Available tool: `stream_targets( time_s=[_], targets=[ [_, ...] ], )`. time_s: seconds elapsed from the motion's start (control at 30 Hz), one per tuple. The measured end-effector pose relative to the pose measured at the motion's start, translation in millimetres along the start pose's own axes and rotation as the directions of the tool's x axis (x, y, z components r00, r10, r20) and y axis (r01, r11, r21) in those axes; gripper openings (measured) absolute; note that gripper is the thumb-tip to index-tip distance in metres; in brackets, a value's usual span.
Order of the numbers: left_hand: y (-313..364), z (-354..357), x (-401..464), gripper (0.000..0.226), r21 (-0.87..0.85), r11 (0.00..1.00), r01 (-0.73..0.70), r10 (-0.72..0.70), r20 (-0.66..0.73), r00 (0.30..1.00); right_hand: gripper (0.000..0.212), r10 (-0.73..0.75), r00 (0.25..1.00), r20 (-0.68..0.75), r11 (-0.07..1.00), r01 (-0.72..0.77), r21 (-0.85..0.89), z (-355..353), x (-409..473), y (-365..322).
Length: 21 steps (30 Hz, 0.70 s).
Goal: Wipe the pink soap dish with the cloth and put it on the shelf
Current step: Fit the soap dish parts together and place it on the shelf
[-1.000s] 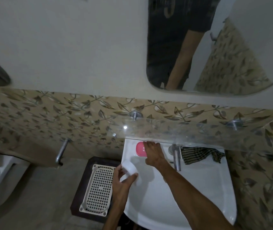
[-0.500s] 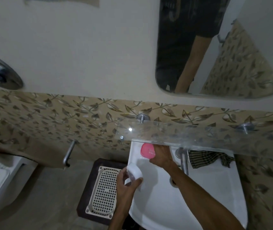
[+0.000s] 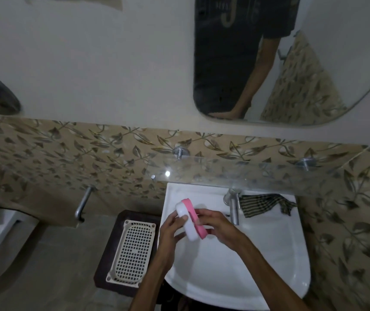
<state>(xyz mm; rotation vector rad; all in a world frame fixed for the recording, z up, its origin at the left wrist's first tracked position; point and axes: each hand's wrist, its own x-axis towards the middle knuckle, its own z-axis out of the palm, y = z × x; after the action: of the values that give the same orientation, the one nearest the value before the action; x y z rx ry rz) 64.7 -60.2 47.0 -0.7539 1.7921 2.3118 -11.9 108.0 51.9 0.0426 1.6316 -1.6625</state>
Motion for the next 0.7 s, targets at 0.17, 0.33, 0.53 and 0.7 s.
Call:
stream_targets(
  time_s=[0.17, 0.33, 0.53, 0.7],
  targets=[
    [2.6, 14.2, -5.8, 0.043, 0.013, 1.000, -0.028, 0.027, 0.051, 0.998, 0.040, -0.030, 0.999, -0.012, 0.999, 0.030, 0.016, -4.0, -17.8, -3.8],
    [4.5, 25.3, -12.8, 0.049, -0.003, 0.999, -0.051, 0.051, 0.059, 0.997, 0.065, -0.060, 0.997, -0.049, 0.998, 0.061, 0.016, -6.2, -33.0, -7.4],
    [5.2, 30.2, -18.8, 0.048, -0.026, 0.998, -0.060, 0.062, 0.095, 0.994, 0.062, -0.060, 0.997, -0.049, 0.998, 0.061, 0.016, -9.5, -49.5, -11.5],
    [7.4, 32.8, -24.1, 0.048, -0.047, 0.998, -0.048, 0.055, 0.147, 0.988, 0.072, -0.108, 0.993, -0.054, 0.993, 0.105, -0.048, -11.8, -57.9, -14.7]
  ],
)
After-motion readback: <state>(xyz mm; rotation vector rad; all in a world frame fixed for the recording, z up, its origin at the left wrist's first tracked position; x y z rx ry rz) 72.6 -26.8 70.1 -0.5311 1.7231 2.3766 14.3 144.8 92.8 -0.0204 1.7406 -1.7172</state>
